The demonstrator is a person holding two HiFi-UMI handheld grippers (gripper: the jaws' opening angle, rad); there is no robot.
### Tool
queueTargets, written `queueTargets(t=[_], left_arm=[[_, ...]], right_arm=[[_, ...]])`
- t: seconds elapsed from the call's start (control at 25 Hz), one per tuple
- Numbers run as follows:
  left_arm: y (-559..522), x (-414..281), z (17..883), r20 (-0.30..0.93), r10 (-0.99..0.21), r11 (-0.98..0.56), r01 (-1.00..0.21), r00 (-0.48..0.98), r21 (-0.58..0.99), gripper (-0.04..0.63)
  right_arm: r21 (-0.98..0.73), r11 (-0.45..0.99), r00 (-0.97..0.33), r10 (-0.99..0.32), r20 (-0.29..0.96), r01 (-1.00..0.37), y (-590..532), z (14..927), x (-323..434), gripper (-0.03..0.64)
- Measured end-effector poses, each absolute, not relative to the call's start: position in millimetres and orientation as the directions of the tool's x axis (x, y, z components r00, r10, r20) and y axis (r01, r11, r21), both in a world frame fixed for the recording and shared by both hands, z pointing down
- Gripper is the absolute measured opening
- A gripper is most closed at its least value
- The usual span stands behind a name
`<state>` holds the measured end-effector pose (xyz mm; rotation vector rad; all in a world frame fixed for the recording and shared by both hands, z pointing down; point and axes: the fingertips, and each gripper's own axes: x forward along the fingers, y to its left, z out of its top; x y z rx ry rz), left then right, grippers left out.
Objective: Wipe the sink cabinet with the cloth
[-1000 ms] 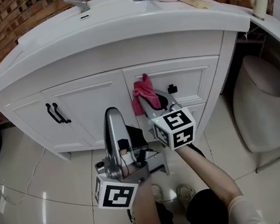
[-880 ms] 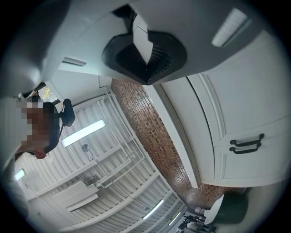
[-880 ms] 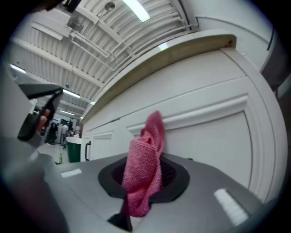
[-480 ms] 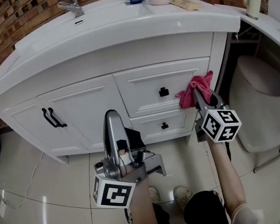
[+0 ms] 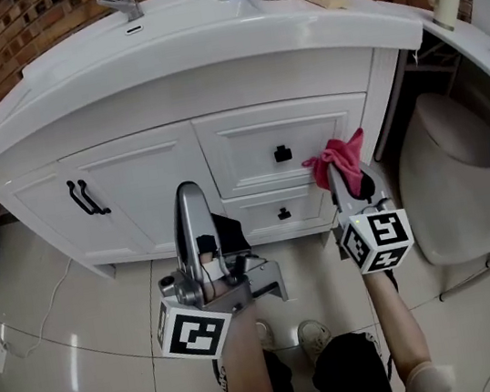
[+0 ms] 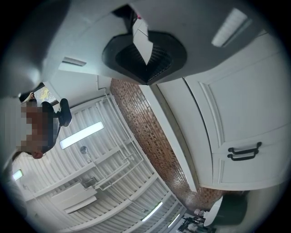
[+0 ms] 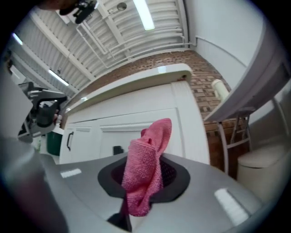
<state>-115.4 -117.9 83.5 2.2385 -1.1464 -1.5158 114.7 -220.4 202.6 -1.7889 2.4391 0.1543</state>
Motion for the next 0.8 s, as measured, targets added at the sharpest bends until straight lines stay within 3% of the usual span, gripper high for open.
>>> queueTargets(t=[0.2, 0.32, 0.56, 0.8], left_arm=[[-115, -120, 86, -0.706, -0.695, -0.677, -0.455, 0.137, 0.578, 0.002], [-110, -130, 79, -0.732, -0.674, -0.697, -0.415, 0.100, 0.585, 0.002], [-106, -141, 77, -0.754, -0.652, -0.719, -0.384, 0.083, 0.579, 0.002], [-107, -134, 78, -0.748, -0.657, -0.719, -0.369, 0.087, 0.588, 0.002]], right_arm=[[0.055, 0.572, -0.573, -0.807, -0.142, -0.818, -212, 208, -24, 0.064], [0.130, 0.640, -0.651, -0.755, -0.078, -0.758, -221, 227, -88, 0.064], [0.128, 0.558, -0.565, -0.824, -0.023, -0.820, -253, 252, -77, 0.064], [0.071, 0.412, -0.416, -0.908, -0.049, -0.908, -260, 251, 9, 0.064]])
